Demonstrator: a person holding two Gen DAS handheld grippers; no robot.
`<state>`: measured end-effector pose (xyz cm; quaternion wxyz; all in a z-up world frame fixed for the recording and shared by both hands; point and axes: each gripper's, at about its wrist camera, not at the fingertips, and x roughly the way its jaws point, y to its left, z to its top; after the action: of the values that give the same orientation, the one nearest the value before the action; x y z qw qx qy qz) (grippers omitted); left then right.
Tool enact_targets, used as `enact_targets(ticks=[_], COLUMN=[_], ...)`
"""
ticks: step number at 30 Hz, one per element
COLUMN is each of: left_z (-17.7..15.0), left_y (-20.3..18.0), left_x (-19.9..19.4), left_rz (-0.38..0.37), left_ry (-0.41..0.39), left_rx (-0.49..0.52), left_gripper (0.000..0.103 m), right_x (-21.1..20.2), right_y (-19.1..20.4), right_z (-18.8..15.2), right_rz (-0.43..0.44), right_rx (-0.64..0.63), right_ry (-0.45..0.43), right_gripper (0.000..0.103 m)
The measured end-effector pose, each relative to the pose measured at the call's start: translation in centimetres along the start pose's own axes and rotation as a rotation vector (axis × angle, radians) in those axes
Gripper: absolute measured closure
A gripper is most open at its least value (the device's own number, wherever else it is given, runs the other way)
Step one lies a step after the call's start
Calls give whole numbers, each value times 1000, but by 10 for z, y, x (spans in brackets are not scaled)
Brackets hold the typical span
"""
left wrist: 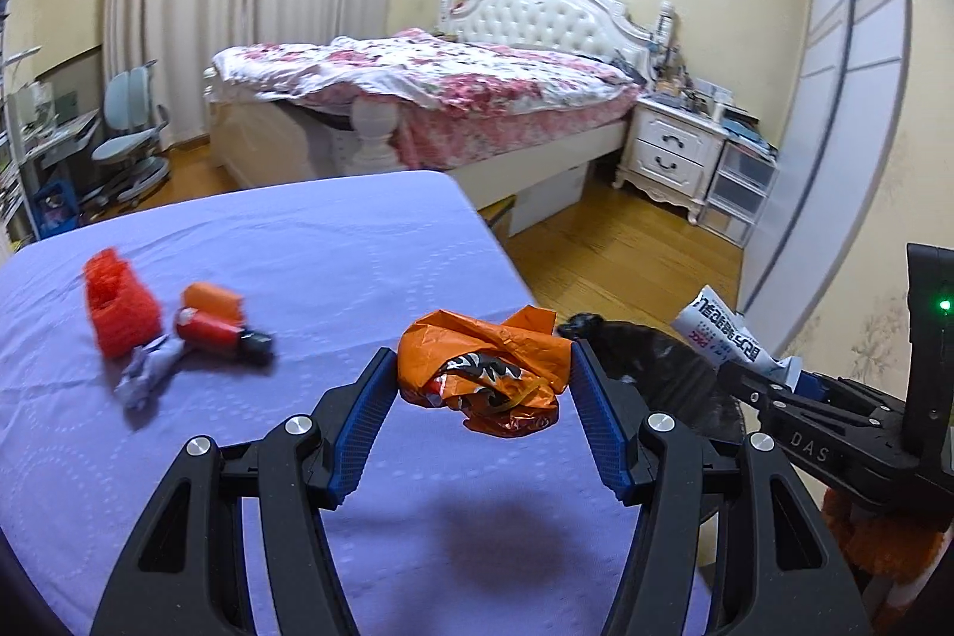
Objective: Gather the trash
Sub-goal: 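Carry the wrapper and toothpaste tube over the bin and open both grippers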
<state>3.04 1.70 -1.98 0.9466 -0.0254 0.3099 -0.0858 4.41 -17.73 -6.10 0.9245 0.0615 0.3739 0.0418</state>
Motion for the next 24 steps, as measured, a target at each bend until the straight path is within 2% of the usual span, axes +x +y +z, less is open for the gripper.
enact_targets(ticks=[8, 20, 24], left_z=[4, 7, 6], left_y=[-41, -69, -74], left_x=[30, 65, 73], left_rz=[-36, -39, -53], left_ry=[25, 71, 103], left_rx=[60, 107, 120], left_gripper=[43, 43, 40], right_x=[3, 12, 17], right_y=[-35, -61, -66], right_z=[1, 4, 6], right_rz=[-35, -72, -75], right_rx=[59, 93, 107], right_ry=[-15, -17, -16], right_gripper=[60, 60, 59])
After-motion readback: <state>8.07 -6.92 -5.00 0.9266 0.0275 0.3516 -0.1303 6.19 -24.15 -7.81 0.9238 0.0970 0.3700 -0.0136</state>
